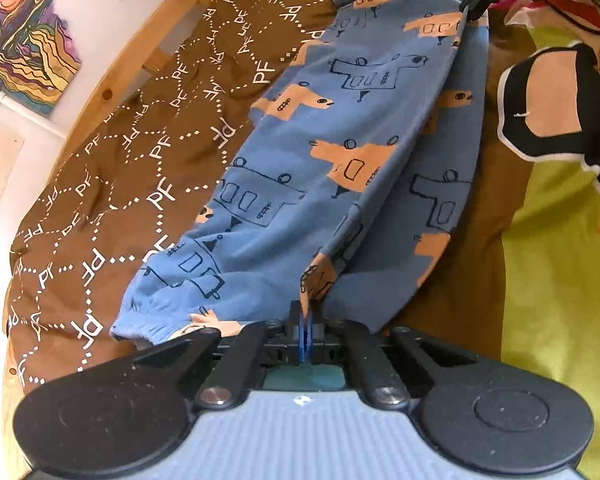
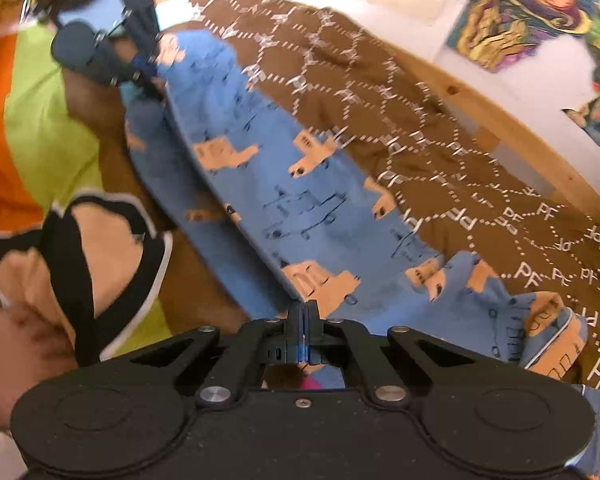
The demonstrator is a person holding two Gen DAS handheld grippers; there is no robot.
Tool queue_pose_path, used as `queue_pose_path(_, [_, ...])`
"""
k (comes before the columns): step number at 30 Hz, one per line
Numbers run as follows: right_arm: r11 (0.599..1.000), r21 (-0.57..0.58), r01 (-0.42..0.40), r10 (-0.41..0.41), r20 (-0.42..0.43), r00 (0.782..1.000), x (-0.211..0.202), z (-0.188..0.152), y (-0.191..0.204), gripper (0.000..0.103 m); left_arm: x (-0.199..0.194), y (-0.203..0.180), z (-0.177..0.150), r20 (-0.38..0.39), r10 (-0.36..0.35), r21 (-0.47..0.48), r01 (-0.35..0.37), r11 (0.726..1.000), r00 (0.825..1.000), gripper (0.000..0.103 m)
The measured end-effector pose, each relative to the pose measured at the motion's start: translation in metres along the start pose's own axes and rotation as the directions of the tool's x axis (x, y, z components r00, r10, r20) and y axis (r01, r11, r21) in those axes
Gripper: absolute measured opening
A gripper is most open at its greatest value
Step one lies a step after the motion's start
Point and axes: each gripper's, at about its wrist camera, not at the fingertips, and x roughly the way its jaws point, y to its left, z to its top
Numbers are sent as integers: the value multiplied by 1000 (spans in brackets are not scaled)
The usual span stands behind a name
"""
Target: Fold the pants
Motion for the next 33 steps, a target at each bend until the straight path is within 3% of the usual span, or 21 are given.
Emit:
queue_pose_path(5, [1000, -2, 6, -6, 1, 1000, -1, 1, 1, 0, -3, 0, -2, 8, 1, -31, 0, 1000, 1000, 2])
queue_pose_path(15, [999, -35, -7, 5, -37, 999, 3, -1, 4, 0, 1, -7, -2, -6, -14, -3, 14, 1000, 1000, 4])
queue_pose_path(20, [998, -52, -30, 27, -58, 998, 5, -2, 6, 2, -2, -6, 2, 0, -43, -28, 43, 999, 999, 22])
queue_pose_path(21, [998, -41, -39, 36, -67, 997, 6, -3, 4, 3, -4, -4, 3, 2, -56, -50, 56, 997, 998, 38])
queue_pose_path(22, [999, -29, -40, 38, -65, 997, 4, -3, 4, 11, -7, -4, 5, 8, -64, -72, 65, 995, 998, 61])
queue_pose_path(24, [1000, 4, -20, 20, -54, 998, -3, -1, -1, 28, -15, -1, 11, 32, -109, -130, 112, 985, 994, 86])
queue_pose_path(25, [1000, 29, -5, 6, -46, 999, -9, -1, -3, 42, -20, -1, 15, 47, -125, -165, 131, 977, 991, 94])
queue_pose_path(26, [998, 67, 15, -12, -36, 999, -15, -1, -6, 60, -25, -1, 20, 71, -137, -200, 148, 968, 988, 96])
queue_pose_path(29, [970, 217, 106, -103, -24, 994, -33, -4, -22, 93, -33, -2, 43, 156, -135, -309, 178, 934, 979, 103])
queue_pose_path(31, [930, 319, 182, -178, -41, 983, -41, -12, -36, 102, -27, -4, 64, 205, -132, -388, 204, 899, 970, 103])
queue_pose_path(33, [877, 411, 249, -240, -75, 968, -47, -25, -52, 102, -13, -8, 90, 233, -139, -450, 233, 862, 962, 103])
